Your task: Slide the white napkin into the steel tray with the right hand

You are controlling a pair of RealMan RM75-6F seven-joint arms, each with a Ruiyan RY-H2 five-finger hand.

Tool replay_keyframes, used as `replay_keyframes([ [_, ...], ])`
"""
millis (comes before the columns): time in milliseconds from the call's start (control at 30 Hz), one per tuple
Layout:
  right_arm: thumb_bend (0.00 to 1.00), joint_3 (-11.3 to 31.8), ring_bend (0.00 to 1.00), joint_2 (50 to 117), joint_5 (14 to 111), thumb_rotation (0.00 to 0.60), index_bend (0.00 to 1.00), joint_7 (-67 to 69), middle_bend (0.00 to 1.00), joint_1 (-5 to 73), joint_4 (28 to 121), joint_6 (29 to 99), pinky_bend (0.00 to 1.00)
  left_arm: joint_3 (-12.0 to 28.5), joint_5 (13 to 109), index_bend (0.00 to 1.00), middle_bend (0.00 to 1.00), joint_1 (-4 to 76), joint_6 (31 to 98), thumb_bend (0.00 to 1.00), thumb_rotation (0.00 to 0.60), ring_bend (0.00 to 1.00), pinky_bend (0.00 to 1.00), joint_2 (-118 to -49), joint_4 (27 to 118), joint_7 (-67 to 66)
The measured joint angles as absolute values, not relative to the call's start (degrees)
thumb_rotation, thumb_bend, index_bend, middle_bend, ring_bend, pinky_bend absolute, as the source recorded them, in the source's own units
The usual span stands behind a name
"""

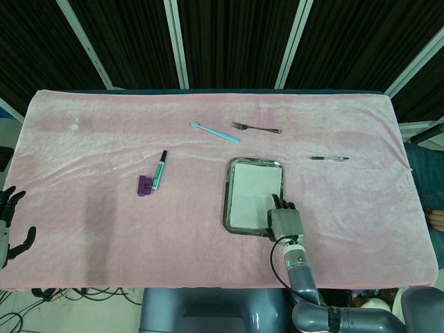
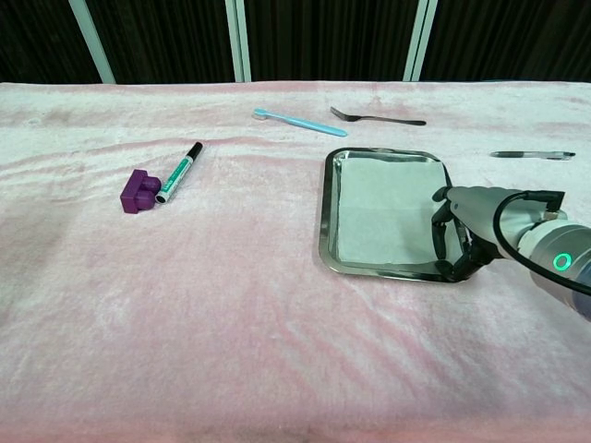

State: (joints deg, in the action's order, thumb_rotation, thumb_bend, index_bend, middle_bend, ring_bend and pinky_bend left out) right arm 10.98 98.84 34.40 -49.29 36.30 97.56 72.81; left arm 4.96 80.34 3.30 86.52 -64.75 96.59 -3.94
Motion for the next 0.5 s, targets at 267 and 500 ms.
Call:
replay_keyframes([
  [267,0.4,10.9,0.15,98.7,33.55,0.6,0.74,-49.0,0.06,36.74,97.78,72.3,0.17,4.95,80.4,0.12,0.04,3.32,86.53,0.4,0.6,0.0,0.0,-64.74,96.57,-3.98],
  [500,0.39,10.41,0.15,98.88,33.89,0.6,0.63,-48.7,0.05,36.96,97.25,72.8,0.17,4.96,80.36,0.12,0.04,3.32,86.51,0.4,0.6,0.0,0.0,-64.72,96.56,-3.94],
])
